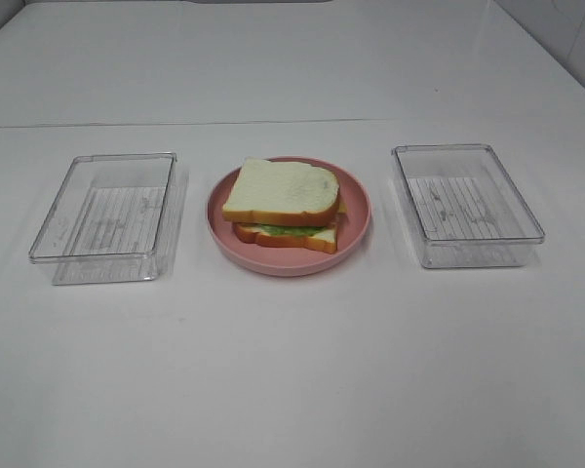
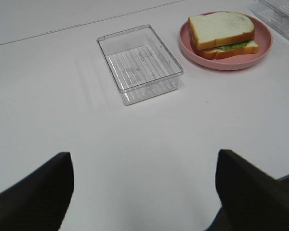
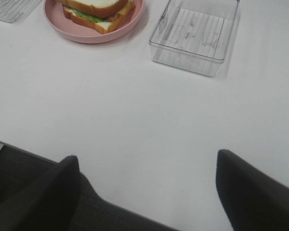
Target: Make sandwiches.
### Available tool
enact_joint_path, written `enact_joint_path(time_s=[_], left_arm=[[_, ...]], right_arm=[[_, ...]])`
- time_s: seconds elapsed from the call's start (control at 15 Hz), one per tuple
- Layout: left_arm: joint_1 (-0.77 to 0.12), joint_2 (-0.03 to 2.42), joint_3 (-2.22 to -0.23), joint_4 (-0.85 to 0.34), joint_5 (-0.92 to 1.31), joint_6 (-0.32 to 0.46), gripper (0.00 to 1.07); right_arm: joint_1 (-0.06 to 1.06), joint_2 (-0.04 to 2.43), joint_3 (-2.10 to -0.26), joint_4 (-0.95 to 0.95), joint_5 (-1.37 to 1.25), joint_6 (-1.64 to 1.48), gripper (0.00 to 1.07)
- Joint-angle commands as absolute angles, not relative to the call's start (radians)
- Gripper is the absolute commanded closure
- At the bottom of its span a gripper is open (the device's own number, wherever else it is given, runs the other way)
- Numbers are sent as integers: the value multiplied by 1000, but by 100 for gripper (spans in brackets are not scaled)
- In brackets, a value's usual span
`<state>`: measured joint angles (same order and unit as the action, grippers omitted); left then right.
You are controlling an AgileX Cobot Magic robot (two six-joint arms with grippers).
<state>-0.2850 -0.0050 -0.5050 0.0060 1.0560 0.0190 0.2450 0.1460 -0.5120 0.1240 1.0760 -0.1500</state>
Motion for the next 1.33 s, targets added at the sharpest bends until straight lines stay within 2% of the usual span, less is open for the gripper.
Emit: enact_joint_path(time_s=[0.07, 0.53, 0.6, 0.67, 0.73, 0.93, 1.33], left_arm=[[-287, -26, -499, 0, 1046, 20, 29], [-264, -27, -499, 0, 1046, 20, 29], [-231, -27, -499, 0, 1046, 20, 29], [-133, -27, -499, 0, 1046, 20, 29], [-74, -27, -499, 0, 1046, 20, 29], [19, -27, -499, 0, 1046, 20, 29], [27, -31, -499, 0, 1046, 20, 29]], right_arm=[[245, 138, -508, 118, 1065, -139, 33], [224, 137, -508, 123, 1065, -139, 33], [192, 137, -508, 128, 1065, -139, 33], [111, 137, -508, 129, 1065, -139, 33], [75, 135, -508, 129, 1065, -139, 33], [7, 88, -508, 129, 1064, -139, 33], [-11, -20, -508, 137, 1063, -139, 33]])
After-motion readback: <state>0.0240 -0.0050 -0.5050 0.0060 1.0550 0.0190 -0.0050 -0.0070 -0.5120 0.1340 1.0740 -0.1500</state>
